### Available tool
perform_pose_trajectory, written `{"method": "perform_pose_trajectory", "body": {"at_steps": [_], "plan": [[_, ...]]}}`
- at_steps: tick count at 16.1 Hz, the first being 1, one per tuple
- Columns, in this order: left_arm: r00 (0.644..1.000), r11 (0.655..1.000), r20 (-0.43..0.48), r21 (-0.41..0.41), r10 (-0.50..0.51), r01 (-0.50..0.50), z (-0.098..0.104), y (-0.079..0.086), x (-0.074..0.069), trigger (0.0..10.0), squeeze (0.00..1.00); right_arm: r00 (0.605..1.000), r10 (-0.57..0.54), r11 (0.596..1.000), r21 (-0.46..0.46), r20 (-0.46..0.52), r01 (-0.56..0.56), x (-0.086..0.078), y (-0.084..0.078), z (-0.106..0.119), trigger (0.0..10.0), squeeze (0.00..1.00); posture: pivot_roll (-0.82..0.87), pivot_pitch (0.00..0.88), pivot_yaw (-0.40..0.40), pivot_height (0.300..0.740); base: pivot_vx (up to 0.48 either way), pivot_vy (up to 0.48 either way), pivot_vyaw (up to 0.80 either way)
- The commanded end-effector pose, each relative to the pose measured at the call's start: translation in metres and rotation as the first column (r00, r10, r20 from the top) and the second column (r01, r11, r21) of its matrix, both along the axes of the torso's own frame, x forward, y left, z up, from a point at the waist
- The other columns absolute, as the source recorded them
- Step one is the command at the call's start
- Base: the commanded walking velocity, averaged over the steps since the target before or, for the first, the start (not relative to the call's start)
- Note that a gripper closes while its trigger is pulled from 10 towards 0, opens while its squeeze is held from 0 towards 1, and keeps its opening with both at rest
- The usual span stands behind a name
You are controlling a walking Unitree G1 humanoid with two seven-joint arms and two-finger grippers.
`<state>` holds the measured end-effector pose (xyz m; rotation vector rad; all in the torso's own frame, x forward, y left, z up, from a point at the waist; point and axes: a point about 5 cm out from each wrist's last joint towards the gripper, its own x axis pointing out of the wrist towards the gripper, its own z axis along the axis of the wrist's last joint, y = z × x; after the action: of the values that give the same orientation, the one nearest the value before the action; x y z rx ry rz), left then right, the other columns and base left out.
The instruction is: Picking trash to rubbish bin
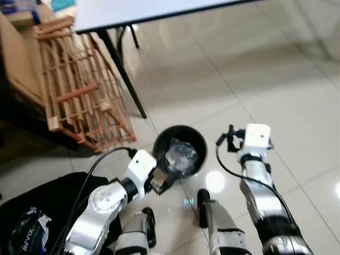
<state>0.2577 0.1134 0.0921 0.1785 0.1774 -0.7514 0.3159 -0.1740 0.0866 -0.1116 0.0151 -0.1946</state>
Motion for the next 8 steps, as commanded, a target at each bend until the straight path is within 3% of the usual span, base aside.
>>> {"method": "perform_pose_trajectory", "body": {"at_steps": [1, 6, 8], "plan": [[0.999, 0.999, -0.002, 0.008, 0.033, -0.033, -0.004, 0.005, 0.002, 10.0, 0.00, 1.000, -0.017, 1.000, 0.011, -0.026, 0.018, -0.007, -0.004, -0.005, 10.0, 0.00, 0.00, 0.230, 0.104, 0.740, 0.000, 0.000, 0.00], [0.997, 0.999, 0.063, -0.031, 0.043, -0.041, 0.007, -0.010, 0.018, 10.0, 0.00, 0.999, -0.054, 0.998, -0.025, -0.009, 0.054, -0.020, -0.024, 0.003, 10.0, 0.00, -0.02, 0.178, 0.101, 0.740, 0.000, 0.000, 0.00], [0.986, 0.993, 0.119, -0.045, 0.116, -0.112, 0.011, -0.010, 0.026, 10.0, 0.00, 0.997, -0.071, 0.997, -0.023, 0.015, 0.071, -0.024, -0.030, 0.013, 10.0, 0.00, -0.04, 0.153, 0.097, 0.740, 0.000, 0.000, 0.00]]}}
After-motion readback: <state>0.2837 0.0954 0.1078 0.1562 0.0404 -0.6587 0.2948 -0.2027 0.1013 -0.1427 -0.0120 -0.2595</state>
